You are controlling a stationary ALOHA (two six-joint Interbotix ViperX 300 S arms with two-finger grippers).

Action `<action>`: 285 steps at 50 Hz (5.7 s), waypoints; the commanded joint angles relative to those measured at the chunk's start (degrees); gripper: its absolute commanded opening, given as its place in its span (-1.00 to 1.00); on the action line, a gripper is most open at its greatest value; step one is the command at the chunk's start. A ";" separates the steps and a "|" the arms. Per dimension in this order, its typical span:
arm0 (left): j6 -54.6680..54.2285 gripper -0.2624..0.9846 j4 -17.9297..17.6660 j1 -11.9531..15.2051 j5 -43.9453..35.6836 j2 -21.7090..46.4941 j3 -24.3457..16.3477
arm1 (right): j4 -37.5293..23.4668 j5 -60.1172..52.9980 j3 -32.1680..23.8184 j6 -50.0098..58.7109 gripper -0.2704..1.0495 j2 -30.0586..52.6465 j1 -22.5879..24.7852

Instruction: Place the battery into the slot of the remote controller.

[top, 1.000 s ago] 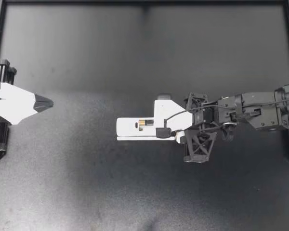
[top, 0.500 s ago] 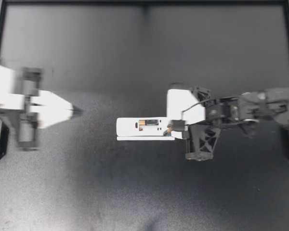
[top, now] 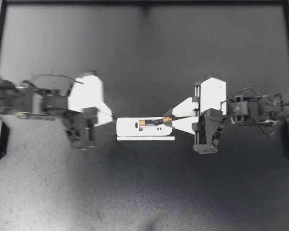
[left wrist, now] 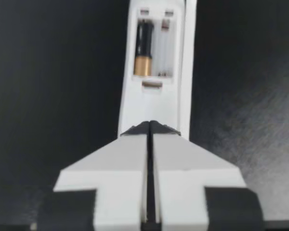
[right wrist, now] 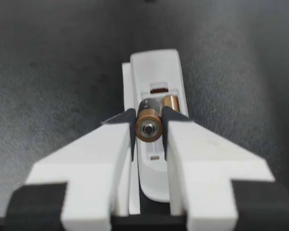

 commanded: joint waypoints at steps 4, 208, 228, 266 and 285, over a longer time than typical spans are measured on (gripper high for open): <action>0.18 -0.80 0.18 0.26 2.20 3.43 -4.04 | 0.18 -2.46 -0.97 -0.09 -0.58 1.32 -0.44; -1.23 -0.80 -2.46 0.26 -2.72 10.37 -3.34 | 5.45 17.58 -10.63 60.91 -0.83 8.88 -2.11; -1.14 -0.80 -2.46 0.26 -2.72 10.72 -3.34 | 2.90 19.69 -13.62 60.91 -0.83 11.51 -0.35; -0.62 -0.80 -2.46 0.26 -3.34 9.40 -7.21 | -11.95 34.63 -12.83 60.82 -0.83 2.11 0.18; -0.26 -0.80 -2.37 -0.18 -2.64 13.89 -14.68 | -22.68 38.58 -10.90 60.91 -0.83 -3.34 0.18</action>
